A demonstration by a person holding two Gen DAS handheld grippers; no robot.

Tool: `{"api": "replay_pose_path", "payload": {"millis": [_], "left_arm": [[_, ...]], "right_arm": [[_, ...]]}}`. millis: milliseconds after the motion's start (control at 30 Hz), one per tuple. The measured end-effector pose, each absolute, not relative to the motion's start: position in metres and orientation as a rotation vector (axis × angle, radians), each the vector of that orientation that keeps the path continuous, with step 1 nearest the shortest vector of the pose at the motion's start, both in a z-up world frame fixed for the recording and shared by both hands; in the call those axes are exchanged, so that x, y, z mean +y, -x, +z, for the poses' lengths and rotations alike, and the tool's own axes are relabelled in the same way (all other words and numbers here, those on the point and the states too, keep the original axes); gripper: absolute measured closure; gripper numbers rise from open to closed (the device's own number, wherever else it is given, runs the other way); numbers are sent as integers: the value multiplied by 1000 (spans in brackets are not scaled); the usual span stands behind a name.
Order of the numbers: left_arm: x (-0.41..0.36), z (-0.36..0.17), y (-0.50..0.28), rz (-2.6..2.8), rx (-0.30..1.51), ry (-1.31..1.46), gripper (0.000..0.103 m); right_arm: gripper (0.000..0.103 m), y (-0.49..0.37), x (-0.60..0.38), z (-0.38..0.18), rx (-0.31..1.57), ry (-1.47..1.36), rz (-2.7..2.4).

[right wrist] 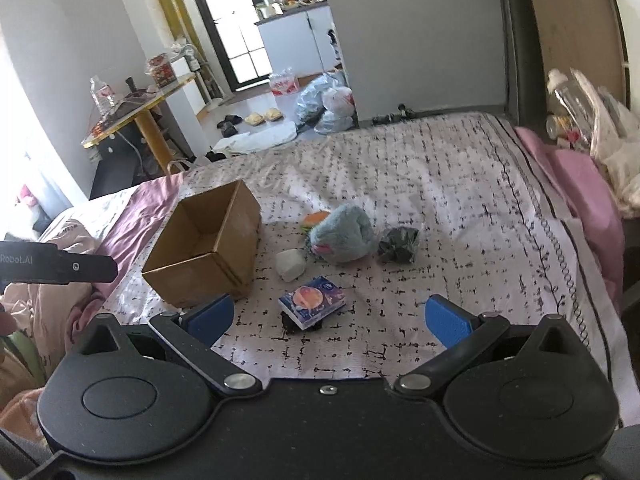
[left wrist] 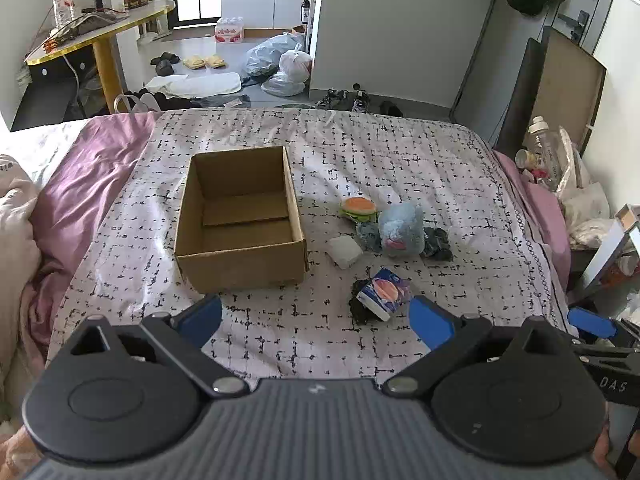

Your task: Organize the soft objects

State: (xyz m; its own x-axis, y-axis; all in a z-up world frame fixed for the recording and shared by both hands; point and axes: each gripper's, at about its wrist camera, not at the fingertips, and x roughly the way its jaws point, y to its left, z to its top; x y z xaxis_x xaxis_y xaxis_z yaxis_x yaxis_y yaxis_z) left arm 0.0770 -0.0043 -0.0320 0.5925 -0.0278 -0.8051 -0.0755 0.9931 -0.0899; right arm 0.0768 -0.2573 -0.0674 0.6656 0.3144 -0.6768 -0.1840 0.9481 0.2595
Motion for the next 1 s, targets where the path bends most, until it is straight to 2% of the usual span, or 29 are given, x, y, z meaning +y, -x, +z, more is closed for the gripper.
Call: {"api": "replay_pose_path", "payload": {"millis": [433,500,567,667,1000], "left_arm": [[-7,-70,-113,-22,982,163,16],[-6,-78,-120,-18,1005,182,20],[-4,-88,-126,-24,1027,206,31],[-2,-101,-134,-18,1044,226,40],[-3,-145,-155,-45,1082,225,42]], "right_arm": [[12,-115,-259,-108,870,-326,318],[21,-123,-260,-115,890,-365,315],[26,-130,-261,-125,915,-409,313],[32,-141,-261,-138,946,-445,316],[41,-171,-250,-174,1029,-473,313]]}}
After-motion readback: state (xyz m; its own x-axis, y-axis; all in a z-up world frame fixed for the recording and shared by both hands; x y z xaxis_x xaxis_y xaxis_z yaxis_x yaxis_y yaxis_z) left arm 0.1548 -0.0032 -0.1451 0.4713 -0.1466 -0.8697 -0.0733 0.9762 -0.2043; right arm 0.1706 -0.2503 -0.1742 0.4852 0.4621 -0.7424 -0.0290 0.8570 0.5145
